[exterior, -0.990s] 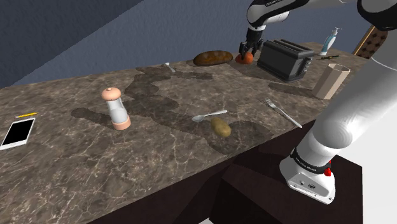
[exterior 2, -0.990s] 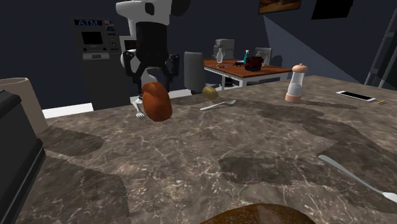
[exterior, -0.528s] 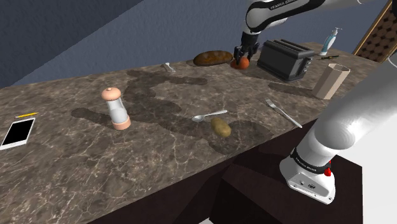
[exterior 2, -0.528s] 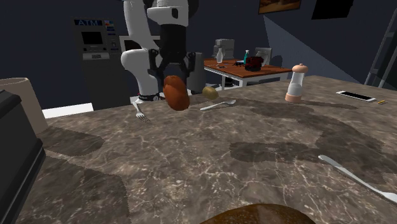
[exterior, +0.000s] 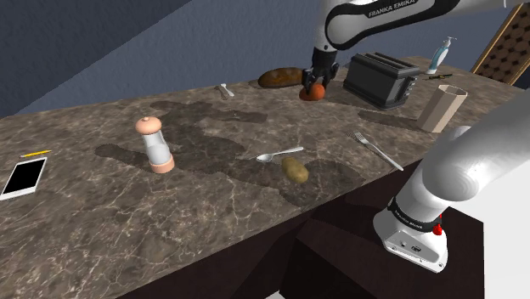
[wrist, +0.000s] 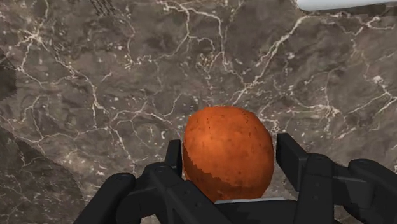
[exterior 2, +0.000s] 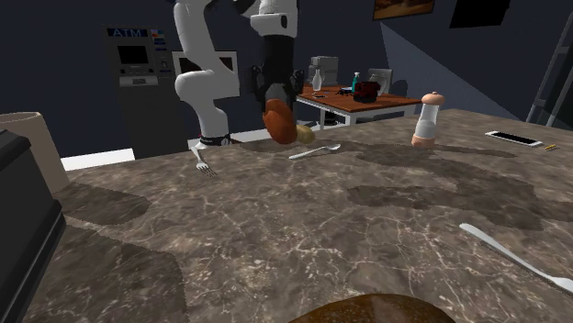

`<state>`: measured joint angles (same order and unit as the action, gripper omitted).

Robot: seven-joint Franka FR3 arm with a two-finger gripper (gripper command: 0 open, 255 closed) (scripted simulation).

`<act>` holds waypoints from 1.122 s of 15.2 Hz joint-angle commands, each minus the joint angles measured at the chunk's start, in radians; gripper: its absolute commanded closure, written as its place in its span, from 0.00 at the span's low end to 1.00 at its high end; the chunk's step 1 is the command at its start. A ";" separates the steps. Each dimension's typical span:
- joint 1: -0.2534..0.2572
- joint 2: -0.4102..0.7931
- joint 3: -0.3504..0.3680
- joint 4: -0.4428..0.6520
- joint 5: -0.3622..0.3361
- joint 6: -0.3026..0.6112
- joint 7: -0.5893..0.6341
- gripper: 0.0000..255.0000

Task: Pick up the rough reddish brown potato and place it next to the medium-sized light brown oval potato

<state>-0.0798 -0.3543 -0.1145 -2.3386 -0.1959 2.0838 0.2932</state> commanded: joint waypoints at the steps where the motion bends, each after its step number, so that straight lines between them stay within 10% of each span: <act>1: 0.021 -0.019 0.040 -0.020 0.007 -0.007 0.057 1.00; 17: 0.186 -0.042 0.335 -0.017 0.107 -0.089 0.450 1.00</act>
<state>0.0951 -0.4028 0.1993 -2.3598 -0.0956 1.9969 0.7123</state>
